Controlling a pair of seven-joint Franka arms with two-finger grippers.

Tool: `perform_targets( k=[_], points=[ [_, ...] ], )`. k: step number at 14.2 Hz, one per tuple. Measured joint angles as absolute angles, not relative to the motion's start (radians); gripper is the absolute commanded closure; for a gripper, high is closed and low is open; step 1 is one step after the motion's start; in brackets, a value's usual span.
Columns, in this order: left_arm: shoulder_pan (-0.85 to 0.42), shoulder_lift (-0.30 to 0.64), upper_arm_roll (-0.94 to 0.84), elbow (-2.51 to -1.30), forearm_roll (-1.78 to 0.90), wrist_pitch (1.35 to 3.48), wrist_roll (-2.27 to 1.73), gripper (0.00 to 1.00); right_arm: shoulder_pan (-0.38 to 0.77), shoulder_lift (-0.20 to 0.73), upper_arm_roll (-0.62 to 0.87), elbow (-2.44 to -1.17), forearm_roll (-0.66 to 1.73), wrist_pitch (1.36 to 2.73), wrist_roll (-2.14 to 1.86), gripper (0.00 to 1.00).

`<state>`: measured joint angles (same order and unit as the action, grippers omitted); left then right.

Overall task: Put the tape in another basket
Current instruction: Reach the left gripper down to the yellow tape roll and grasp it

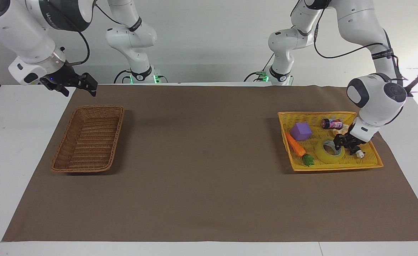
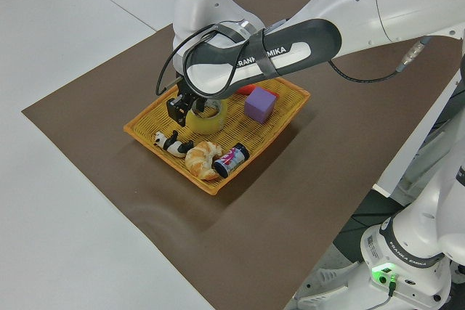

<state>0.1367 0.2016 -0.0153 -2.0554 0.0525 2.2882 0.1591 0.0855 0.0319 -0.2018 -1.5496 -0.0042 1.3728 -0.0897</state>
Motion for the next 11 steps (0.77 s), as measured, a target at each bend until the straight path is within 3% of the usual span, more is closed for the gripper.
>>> perform_targets(
  k=[3,9,10,11],
  points=[
    [0.137,0.207,-0.016,-2.055,0.053,2.288,0.162,0.54,0.085,0.032,-0.202,-1.55,-0.004,1.373,-0.09,0.0],
    [0.133,0.237,-0.02,-2.06,0.053,2.303,0.165,0.57,0.085,0.032,-0.202,-1.55,-0.004,1.373,-0.09,0.0],
    [0.13,0.249,-0.021,-2.062,0.053,2.306,0.165,0.62,0.085,0.032,-0.202,-1.55,-0.004,1.373,-0.09,0.0],
    [0.127,0.26,-0.021,-2.067,0.053,2.312,0.165,0.73,0.085,0.032,-0.202,-1.55,-0.004,1.373,-0.09,0.0]
  ],
)
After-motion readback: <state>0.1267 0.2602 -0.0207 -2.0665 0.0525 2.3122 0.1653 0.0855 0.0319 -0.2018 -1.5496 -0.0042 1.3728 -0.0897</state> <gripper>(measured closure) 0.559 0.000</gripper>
